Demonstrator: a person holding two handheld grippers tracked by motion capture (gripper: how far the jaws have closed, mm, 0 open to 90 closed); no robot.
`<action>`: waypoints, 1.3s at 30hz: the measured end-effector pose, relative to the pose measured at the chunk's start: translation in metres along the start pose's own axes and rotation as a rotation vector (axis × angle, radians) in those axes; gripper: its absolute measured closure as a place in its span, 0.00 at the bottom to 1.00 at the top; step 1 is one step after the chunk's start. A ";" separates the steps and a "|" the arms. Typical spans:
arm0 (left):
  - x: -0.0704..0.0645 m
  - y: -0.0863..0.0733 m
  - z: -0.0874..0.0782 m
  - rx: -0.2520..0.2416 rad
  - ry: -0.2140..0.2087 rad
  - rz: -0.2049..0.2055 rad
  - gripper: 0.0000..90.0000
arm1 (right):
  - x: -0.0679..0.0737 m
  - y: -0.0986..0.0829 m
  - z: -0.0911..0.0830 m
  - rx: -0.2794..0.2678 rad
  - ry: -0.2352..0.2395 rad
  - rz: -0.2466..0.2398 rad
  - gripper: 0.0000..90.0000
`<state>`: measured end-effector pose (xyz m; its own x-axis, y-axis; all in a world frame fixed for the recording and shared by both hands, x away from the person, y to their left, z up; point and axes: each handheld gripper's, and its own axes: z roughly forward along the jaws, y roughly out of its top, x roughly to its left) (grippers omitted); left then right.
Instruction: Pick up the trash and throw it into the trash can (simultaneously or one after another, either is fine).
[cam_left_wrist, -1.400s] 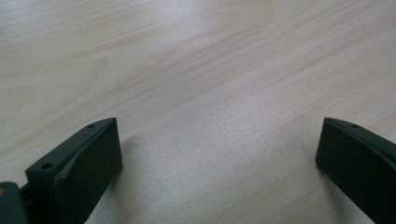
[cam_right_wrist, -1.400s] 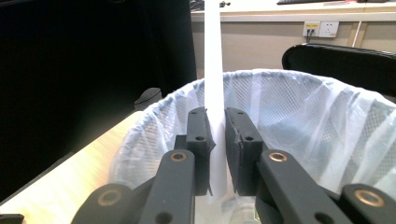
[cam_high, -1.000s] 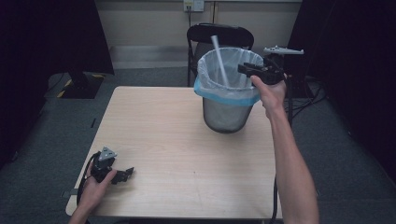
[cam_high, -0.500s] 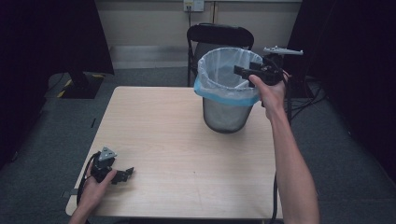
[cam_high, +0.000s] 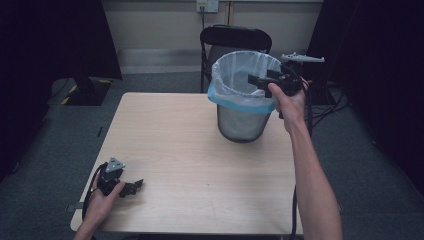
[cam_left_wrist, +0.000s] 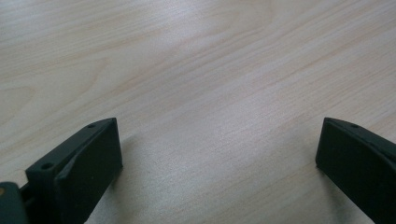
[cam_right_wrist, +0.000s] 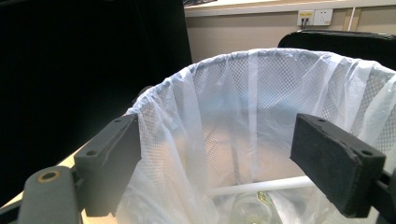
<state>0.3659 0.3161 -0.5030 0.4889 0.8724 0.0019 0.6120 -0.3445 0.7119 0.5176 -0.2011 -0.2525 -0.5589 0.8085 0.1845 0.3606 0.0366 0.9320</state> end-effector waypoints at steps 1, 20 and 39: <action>0.000 0.000 0.000 0.001 0.000 0.002 0.00 | 0.001 -0.001 -0.001 -0.002 -0.001 -0.004 0.17; 0.000 0.000 0.000 0.001 0.000 0.002 0.00 | 0.027 -0.022 -0.030 -0.056 0.080 -0.043 0.25; 0.000 0.000 0.000 0.001 0.001 0.002 0.00 | 0.055 -0.059 -0.057 -0.024 0.102 -0.108 0.17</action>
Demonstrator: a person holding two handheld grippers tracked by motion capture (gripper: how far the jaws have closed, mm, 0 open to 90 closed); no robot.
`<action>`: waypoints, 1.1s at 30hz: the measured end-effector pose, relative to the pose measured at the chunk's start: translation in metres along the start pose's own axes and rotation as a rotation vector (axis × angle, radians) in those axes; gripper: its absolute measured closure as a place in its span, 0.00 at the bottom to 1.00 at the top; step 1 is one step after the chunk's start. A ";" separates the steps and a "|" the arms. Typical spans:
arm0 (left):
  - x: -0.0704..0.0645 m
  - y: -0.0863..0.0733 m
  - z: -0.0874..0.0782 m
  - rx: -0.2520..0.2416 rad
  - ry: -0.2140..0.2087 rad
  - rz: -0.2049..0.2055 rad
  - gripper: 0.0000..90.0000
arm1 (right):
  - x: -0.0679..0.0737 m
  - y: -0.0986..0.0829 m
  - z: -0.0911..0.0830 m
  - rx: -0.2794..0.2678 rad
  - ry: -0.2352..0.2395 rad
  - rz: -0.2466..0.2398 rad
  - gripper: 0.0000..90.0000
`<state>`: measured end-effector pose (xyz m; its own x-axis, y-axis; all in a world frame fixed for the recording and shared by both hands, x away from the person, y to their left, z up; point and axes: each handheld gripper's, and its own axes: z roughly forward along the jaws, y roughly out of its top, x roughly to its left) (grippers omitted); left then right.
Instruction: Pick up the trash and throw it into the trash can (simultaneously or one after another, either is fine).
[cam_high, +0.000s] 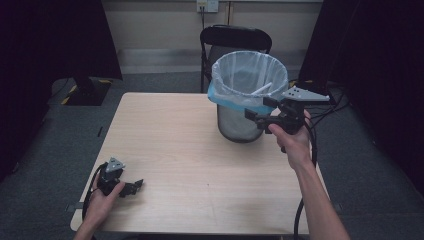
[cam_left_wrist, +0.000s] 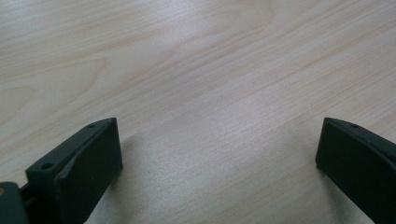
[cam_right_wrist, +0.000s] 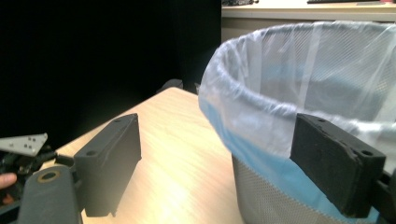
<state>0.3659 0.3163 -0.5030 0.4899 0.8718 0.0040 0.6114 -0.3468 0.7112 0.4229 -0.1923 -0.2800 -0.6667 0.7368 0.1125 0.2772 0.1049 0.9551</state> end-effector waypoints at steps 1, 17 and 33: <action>0.000 0.000 0.000 0.001 0.000 0.000 0.00 | 0.002 -0.005 0.001 0.016 0.001 -0.007 0.17; 0.000 0.000 0.000 0.001 0.000 0.000 0.00 | 0.004 -0.075 0.000 0.130 -0.007 0.034 0.16; 0.000 0.000 0.000 -0.001 -0.001 -0.003 0.00 | -0.008 -0.142 0.003 0.283 -0.068 0.084 0.16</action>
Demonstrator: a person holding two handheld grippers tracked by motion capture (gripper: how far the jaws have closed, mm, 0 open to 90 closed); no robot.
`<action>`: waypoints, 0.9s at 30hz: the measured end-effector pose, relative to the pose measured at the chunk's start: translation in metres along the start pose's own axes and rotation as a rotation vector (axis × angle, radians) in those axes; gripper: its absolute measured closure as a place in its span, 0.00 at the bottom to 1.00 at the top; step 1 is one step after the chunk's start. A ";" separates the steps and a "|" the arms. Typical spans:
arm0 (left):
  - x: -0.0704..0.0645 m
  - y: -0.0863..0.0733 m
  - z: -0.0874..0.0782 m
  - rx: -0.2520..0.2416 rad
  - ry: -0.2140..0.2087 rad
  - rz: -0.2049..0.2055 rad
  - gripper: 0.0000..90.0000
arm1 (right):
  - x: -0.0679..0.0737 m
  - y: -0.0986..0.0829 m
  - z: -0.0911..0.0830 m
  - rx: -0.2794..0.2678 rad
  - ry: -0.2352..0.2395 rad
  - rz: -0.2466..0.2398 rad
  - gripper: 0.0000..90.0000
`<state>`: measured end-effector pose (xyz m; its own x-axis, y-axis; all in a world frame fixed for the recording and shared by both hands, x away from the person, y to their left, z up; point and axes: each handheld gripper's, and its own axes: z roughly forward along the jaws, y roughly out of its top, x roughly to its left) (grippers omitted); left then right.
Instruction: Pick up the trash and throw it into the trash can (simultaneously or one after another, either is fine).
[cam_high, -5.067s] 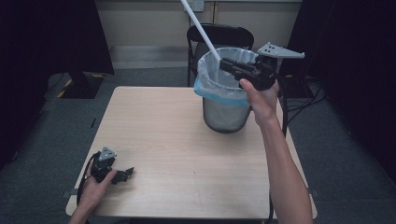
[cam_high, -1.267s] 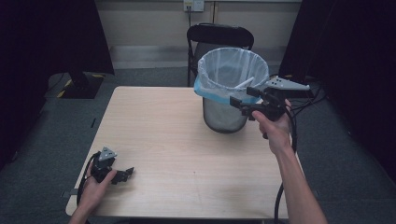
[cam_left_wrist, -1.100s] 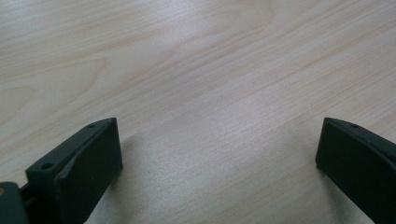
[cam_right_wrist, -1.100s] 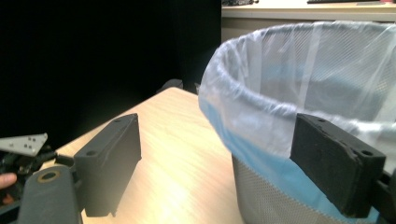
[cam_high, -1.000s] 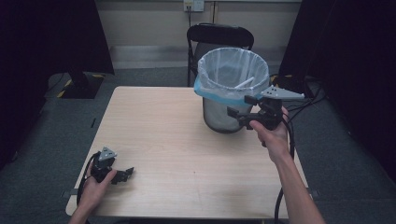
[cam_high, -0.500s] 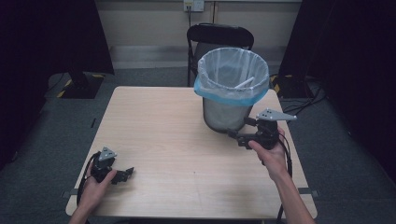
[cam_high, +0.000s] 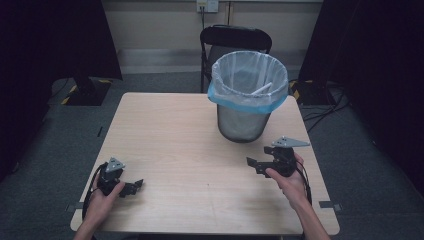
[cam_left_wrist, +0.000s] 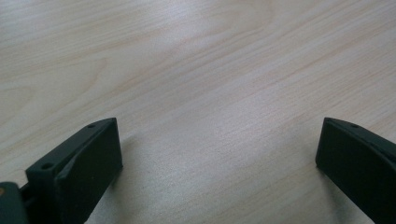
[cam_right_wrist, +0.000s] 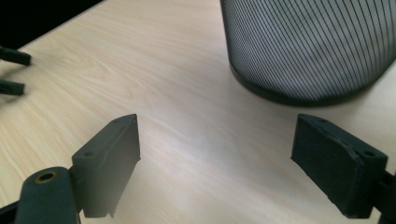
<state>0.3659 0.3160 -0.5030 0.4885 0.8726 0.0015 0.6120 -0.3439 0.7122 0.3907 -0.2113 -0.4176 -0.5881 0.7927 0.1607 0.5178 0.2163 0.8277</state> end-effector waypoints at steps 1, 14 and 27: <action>0.000 0.000 0.000 0.002 0.000 0.003 0.00 | -0.003 -0.008 -0.001 0.012 -0.014 0.005 0.16; 0.000 0.000 0.000 0.002 0.001 0.003 0.00 | -0.015 -0.054 0.009 0.145 -0.084 0.022 0.17; 0.000 0.000 0.000 0.002 0.001 0.003 0.00 | -0.012 -0.077 0.018 0.202 -0.146 0.004 0.18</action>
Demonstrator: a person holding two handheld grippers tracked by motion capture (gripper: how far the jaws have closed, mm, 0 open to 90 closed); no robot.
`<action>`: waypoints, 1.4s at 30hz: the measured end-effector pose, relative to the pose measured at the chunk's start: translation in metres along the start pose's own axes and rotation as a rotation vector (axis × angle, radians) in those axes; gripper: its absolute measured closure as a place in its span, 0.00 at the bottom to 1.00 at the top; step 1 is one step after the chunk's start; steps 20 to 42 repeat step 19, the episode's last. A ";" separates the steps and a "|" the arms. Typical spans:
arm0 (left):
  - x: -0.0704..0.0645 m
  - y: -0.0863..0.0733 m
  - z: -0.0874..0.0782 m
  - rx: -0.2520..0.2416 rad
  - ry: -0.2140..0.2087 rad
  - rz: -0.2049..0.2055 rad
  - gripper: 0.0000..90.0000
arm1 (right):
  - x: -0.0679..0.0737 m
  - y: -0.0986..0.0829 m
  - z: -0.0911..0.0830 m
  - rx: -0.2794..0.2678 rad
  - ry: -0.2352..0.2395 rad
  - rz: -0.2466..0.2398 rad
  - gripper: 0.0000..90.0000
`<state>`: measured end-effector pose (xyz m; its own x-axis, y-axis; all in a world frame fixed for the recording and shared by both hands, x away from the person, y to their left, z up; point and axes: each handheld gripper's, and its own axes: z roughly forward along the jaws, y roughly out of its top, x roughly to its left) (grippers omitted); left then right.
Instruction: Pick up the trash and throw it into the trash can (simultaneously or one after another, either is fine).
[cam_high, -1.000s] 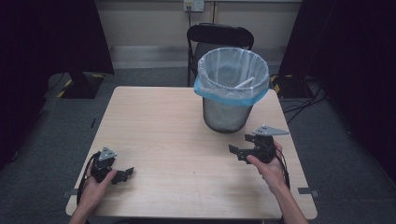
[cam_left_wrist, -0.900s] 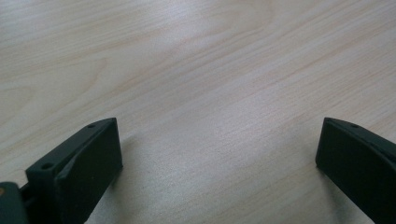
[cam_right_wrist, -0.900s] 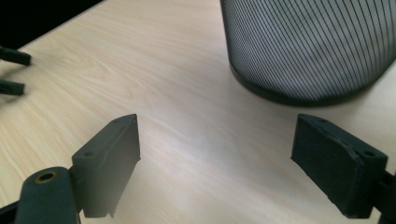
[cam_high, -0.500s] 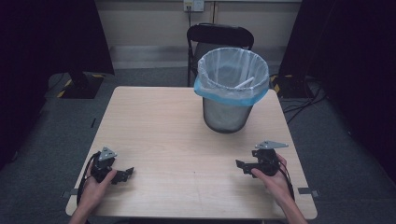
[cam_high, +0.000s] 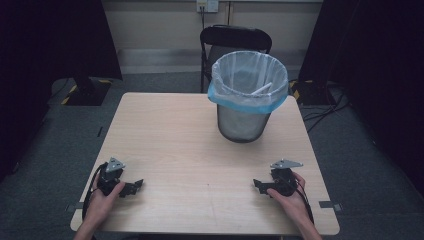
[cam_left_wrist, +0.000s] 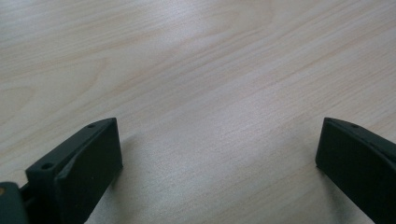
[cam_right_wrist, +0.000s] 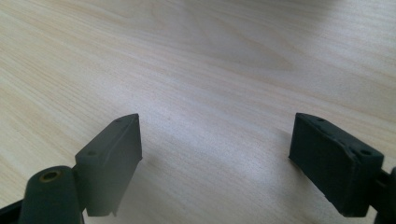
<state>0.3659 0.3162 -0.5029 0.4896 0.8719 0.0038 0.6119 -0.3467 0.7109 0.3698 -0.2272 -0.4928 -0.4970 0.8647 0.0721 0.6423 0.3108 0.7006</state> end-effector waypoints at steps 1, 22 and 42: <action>0.000 0.000 0.000 0.000 0.000 0.000 0.00 | 0.001 -0.001 0.000 -0.004 -0.008 -0.004 0.17; 0.000 0.000 0.000 0.000 -0.003 0.000 0.00 | 0.008 -0.008 0.003 -0.044 -0.072 -0.047 0.15; 0.000 0.000 0.000 0.000 -0.003 0.000 0.00 | 0.008 -0.008 0.003 -0.044 -0.072 -0.047 0.15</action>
